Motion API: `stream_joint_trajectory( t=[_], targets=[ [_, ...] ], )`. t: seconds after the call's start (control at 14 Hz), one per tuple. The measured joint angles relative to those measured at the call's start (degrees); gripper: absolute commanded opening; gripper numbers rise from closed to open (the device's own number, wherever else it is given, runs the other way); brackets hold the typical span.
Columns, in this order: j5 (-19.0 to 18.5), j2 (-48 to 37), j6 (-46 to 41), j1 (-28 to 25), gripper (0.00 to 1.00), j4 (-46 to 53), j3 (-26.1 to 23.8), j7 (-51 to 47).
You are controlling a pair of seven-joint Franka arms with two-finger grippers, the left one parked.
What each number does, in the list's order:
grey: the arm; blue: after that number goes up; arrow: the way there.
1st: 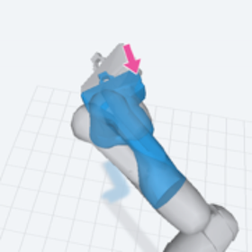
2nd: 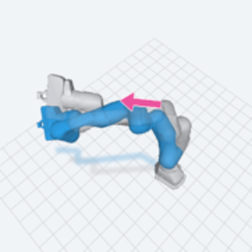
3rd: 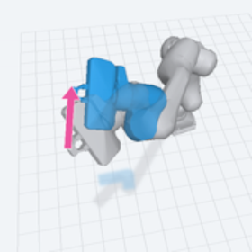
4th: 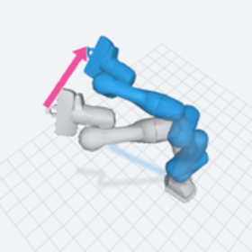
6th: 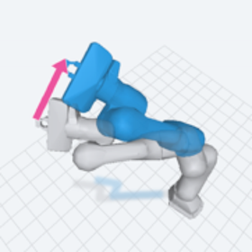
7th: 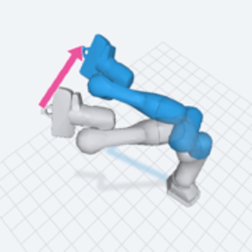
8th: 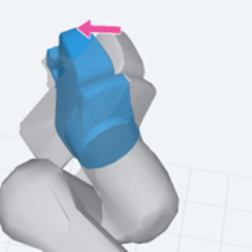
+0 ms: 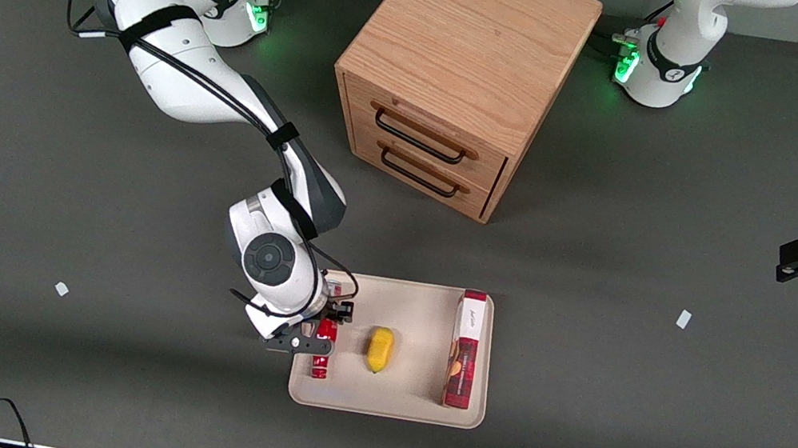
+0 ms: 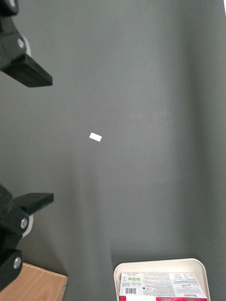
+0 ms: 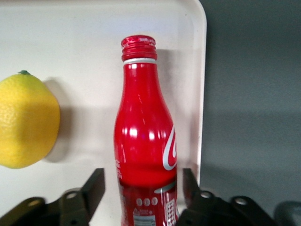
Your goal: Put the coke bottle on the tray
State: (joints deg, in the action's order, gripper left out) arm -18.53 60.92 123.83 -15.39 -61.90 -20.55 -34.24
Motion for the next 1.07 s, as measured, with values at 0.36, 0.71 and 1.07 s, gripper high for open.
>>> stream_joint_trajectory(
  t=[0.36, 0.71, 1.07],
  targets=[
    [-1.0, -0.5, 0.8, 0.2, 1.0, 0.4, 0.0, 0.0],
    [1.6, -16.1, -0.3, 5.2, 1.0, -10.4, 1.3, 0.6],
    [17.4, -39.6, -2.7, 7.7, 1.0, -30.7, 13.2, 15.5]
  ],
)
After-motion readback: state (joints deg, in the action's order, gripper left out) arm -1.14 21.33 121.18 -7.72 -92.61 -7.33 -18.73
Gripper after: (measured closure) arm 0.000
